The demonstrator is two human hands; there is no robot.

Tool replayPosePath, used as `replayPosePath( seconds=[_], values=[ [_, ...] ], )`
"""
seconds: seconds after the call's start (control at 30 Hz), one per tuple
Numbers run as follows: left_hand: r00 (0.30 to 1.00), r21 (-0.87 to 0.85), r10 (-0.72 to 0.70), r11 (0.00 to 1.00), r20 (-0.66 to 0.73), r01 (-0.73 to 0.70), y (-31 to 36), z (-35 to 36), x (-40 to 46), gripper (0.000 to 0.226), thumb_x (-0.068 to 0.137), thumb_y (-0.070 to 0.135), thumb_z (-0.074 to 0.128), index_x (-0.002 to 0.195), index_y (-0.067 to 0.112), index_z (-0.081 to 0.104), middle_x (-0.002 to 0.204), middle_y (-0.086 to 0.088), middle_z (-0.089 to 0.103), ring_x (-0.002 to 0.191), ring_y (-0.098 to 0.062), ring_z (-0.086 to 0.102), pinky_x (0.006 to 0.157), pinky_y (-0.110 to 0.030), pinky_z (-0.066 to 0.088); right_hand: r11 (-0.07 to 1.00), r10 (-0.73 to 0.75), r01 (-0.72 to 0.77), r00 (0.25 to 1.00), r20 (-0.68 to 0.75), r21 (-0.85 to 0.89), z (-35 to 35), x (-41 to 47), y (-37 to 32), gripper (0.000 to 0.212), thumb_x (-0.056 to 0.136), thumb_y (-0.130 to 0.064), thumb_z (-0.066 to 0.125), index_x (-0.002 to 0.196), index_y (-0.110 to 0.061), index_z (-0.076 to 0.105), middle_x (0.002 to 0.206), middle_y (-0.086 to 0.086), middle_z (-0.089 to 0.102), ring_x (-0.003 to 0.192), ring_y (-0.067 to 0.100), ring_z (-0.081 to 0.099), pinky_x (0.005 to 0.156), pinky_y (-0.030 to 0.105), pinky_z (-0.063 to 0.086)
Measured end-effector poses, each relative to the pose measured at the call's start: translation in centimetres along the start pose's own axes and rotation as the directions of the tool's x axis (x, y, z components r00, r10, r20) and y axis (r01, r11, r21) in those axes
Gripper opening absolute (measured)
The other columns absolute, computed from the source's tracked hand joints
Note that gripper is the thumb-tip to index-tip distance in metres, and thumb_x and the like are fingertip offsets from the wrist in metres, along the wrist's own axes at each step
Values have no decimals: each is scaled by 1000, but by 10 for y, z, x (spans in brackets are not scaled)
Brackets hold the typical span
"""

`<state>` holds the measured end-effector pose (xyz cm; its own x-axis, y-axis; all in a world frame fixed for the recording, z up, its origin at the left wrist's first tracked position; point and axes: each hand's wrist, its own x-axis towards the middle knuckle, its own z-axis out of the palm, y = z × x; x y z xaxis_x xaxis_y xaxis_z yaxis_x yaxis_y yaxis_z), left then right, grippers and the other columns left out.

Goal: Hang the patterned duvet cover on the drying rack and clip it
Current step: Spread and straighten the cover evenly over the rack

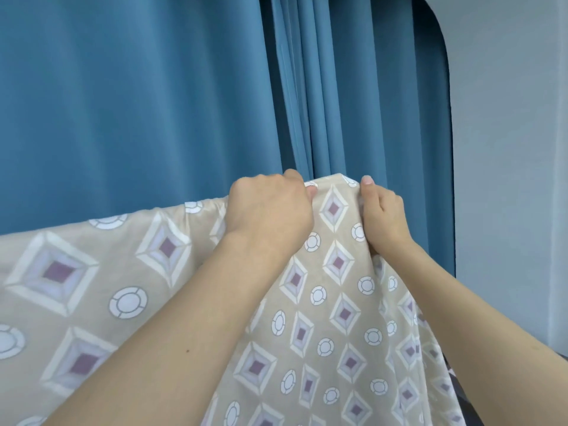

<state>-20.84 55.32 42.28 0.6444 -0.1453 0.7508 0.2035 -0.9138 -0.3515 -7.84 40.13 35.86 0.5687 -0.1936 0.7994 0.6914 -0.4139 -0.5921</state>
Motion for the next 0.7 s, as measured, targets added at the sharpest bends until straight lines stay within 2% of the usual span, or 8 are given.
replayPosePath(
  seconds=[0.13, 0.3, 0.37, 0.53, 0.63, 0.7],
  values=[
    [1000, 2, -6, 1000, -15, 6, -5, -1, -5, 34, 106, 39, 20, 90, 14, 36, 61, 1, 35, 48, -17, 27, 48, -30, 14, 998, 64, -64, 997, 48, 4, 0, 3, -11, 52, 97, -54, 30, 61, -17, 22, 56, -2, 28, 54, 15, 28, 56, 33, 28],
    [1000, -12, -8, 1000, -20, 8, -13, 0, -8, 33, 106, 38, 21, 89, 14, 36, 62, 1, 34, 48, -17, 25, 47, -29, 14, 987, 157, -154, 981, 112, -36, 5, 9, -28, 50, 97, -55, 29, 62, -19, 21, 58, -2, 30, 57, 17, 31, 58, 32, 30],
    [1000, -29, -5, 1000, -24, 4, -13, -1, -8, 30, 106, 35, 22, 89, 14, 35, 62, 1, 32, 48, -17, 24, 47, -29, 13, 991, 119, -110, 986, 118, -75, 6, 11, -39, 50, 98, -52, 29, 62, -19, 19, 56, -3, 28, 55, 17, 28, 57, 31, 27],
    [998, -57, 5, 998, -55, -8, -9, -5, -11, 24, 105, 31, 27, 90, 15, 34, 64, 0, 31, 48, -17, 22, 47, -29, 13, 973, -112, 126, 990, 81, -195, 9, 12, -58, 54, 103, -38, 30, 55, -16, 19, 48, -3, 24, 50, 18, 24, 52, 32, 20],
    [997, -38, -28, 999, -70, 25, -14, -9, -20, 24, 103, 33, 31, 87, 15, 35, 67, 0, 35, 52, -19, 28, 48, -29, 11, 969, -131, 127, 991, -8, -210, 9, 12, -50, 53, 102, -34, 29, 53, -16, 17, 46, -3, 21, 48, 17, 21, 51, 32, 17],
    [993, -12, -89, 996, -73, 89, -29, -12, -29, 35, 104, 40, 22, 81, 16, 35, 63, 1, 34, 52, -19, 29, 48, -28, 12, 970, -116, 106, 993, -32, -219, 7, 15, -48, 53, 101, -34, 28, 52, -16, 16, 46, -3, 20, 47, 16, 20, 50, 32, 16]
  ],
)
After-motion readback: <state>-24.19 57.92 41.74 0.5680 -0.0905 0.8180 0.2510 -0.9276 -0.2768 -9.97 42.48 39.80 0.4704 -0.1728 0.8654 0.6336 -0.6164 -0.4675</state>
